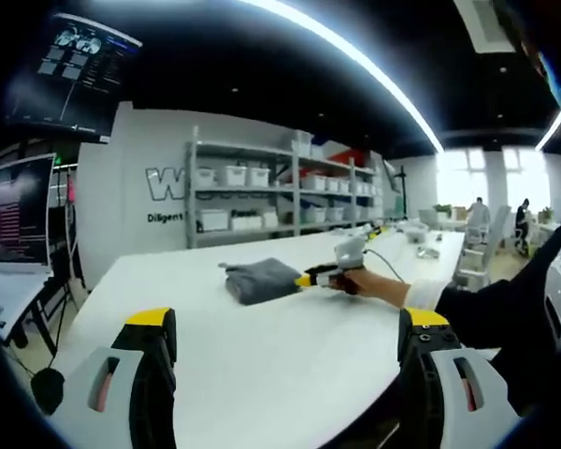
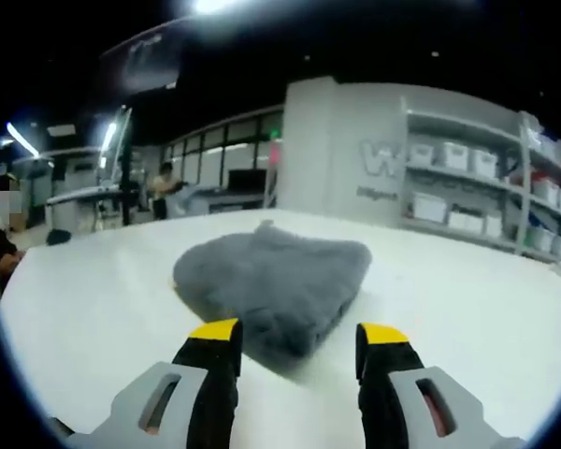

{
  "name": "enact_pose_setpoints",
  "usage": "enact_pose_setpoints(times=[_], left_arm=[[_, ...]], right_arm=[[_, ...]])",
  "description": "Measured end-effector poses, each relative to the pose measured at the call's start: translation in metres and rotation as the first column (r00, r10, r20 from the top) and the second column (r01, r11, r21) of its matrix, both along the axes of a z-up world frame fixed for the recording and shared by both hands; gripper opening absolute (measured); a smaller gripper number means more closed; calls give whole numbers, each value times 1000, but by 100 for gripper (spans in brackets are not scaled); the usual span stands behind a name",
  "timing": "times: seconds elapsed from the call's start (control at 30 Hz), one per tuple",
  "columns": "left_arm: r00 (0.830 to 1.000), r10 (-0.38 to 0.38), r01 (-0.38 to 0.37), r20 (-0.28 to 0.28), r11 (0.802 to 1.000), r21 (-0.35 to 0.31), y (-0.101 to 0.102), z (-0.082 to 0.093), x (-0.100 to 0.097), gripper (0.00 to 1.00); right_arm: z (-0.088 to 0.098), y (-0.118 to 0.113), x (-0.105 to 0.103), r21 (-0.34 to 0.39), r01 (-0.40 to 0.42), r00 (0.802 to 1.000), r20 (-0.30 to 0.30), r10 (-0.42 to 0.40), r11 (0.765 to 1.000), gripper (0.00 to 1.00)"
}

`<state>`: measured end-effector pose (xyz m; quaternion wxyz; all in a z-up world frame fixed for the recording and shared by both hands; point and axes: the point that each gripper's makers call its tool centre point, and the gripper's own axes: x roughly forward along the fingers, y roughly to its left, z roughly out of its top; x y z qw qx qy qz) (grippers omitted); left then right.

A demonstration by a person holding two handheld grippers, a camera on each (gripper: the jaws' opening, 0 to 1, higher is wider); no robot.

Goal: Open the folded towel by lifting each exposed corner and separating the folded layers until the towel lies flat within the target outline without major curled edges

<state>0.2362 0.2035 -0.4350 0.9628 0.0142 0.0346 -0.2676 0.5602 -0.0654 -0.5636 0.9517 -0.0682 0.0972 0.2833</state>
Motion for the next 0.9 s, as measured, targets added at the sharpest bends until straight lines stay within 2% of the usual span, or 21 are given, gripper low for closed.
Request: enact_pose_setpoints(times=[0.23, 0.53, 0.7, 0.9], left_arm=[[1000, 9, -9, -4, 1000, 16, 2, -1, -1, 97], [1000, 10, -10, -4, 1000, 17, 2, -1, 0, 96], [1000, 11, -11, -11, 1000, 22, 3, -4, 1, 96], [1000, 15, -15, -11, 1000, 20, 4, -4, 2, 96]], right_arm=[[0, 2, -3, -14, -1, 1000, 2, 1, 1000, 41], [-9, -2, -2, -70, 15, 1000, -7, -16, 997, 34], [-9, -1, -2, -58, 5, 1000, -15, -6, 998, 31], [-13, 4, -3, -93, -11, 1000, -14, 10, 996, 29]])
